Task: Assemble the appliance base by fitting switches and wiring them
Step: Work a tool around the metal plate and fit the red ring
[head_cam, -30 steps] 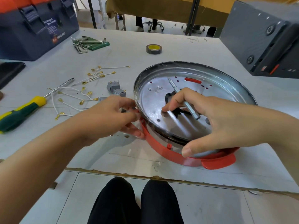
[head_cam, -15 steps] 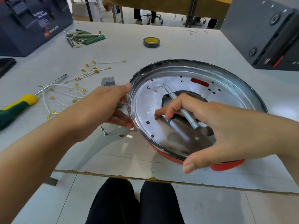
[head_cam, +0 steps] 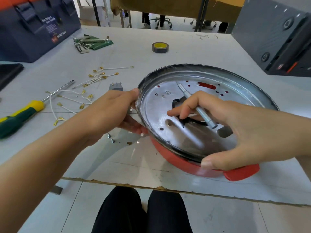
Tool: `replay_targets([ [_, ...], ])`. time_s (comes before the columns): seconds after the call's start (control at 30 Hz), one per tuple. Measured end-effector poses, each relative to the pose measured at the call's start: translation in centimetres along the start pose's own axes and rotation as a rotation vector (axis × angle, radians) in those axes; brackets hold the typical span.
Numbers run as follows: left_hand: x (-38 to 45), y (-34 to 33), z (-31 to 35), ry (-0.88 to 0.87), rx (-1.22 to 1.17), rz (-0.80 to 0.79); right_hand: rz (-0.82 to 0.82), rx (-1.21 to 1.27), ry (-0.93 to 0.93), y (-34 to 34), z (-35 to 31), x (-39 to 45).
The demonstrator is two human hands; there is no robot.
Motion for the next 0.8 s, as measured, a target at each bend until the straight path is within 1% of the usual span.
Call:
replay_targets([
  [0.03,0.0,0.0,0.1,-0.006,-0.008,0.004,0.029,0.106,0.028,-0.1,-0.2,1.3],
  [0.07,-0.1,0.0,0.1,-0.011,-0.015,0.005,0.07,0.127,0.002,0.3,-1.0,1.4],
  [0.1,-0.2,0.0,0.0,-0.014,-0.022,0.007,0.059,0.13,0.002,0.4,-0.9,0.6],
  [0.2,-0.2,0.4,-0.3,0.0,-0.041,0.033,-0.019,0.125,0.027,1.1,-0.2,0.3],
  [0.33,0.2,0.8,-0.4,0.017,-0.035,0.069,-0.123,0.131,-0.004,1.8,0.9,0.3],
  [0.43,0.8,0.9,0.1,-0.016,0.052,0.118,-0.196,0.127,-0.049,2.3,1.4,0.3],
  [0.47,1.1,1.0,0.3,-0.027,0.091,0.129,-0.184,0.133,-0.065,2.5,1.3,0.5],
  [0.53,1.8,1.2,0.6,-0.037,0.168,0.153,-0.106,0.189,-0.061,3.1,1.3,1.3],
  [0.67,3.2,1.6,1.4,-0.015,0.279,0.203,0.166,0.262,-0.043,4.7,0.7,3.9],
  [0.8,4.2,1.6,1.9,-0.024,0.336,0.196,0.297,0.3,-0.094,5.9,0.7,6.6],
])
Point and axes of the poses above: each hand's wrist, its own x-axis towards the middle knuckle, its own y-axis out of the back of the hand, z = x × y, the point moved 2 cm from there along x, towards the middle knuckle, and after that the axes turned 10 degrees about -z, right-handed, at the moved point
